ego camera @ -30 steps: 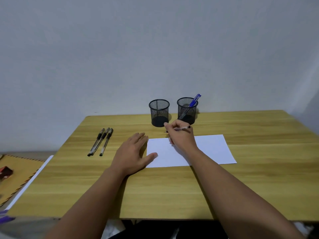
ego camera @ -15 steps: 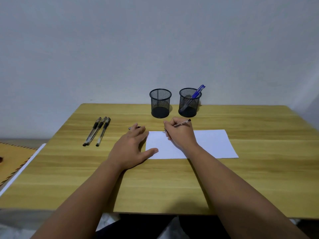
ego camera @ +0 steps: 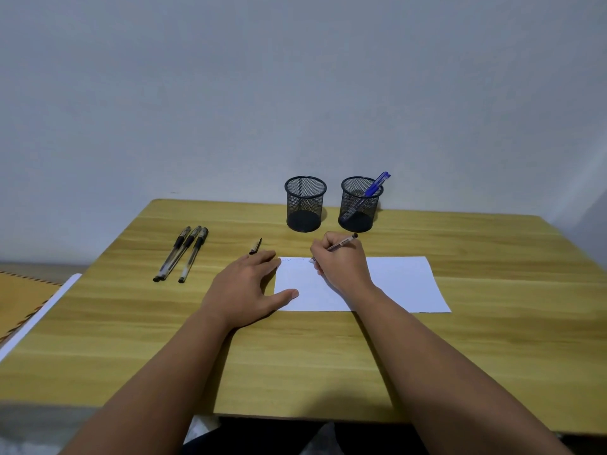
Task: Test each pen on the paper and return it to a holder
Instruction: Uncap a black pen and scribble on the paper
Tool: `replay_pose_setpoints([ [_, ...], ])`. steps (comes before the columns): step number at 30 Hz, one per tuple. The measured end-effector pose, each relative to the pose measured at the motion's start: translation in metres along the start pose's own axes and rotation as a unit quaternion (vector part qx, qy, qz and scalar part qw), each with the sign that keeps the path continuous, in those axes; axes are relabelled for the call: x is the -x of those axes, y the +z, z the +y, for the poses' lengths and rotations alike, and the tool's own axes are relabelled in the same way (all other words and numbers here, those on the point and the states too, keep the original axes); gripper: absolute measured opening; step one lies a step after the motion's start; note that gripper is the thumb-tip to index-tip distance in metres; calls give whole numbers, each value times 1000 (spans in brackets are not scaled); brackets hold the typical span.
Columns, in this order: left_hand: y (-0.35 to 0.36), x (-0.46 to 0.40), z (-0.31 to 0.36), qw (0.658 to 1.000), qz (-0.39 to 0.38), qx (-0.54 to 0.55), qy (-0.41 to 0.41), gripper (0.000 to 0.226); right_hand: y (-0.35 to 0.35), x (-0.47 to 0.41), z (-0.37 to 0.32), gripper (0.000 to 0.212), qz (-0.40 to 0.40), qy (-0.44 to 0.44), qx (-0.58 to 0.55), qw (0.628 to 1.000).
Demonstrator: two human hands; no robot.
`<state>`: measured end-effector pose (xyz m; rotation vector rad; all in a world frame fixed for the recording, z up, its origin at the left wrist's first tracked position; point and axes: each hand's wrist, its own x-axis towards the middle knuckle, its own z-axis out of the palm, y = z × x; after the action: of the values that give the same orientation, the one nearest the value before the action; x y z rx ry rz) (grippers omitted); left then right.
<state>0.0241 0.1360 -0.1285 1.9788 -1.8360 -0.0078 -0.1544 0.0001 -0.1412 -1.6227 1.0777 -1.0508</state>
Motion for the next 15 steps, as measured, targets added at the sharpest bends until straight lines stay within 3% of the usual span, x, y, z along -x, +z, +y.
replay_pose_setpoints([
  [15, -2, -1, 1, 1000, -22, 1, -9, 88, 0, 3, -2, 37, 13, 10, 6, 1000],
])
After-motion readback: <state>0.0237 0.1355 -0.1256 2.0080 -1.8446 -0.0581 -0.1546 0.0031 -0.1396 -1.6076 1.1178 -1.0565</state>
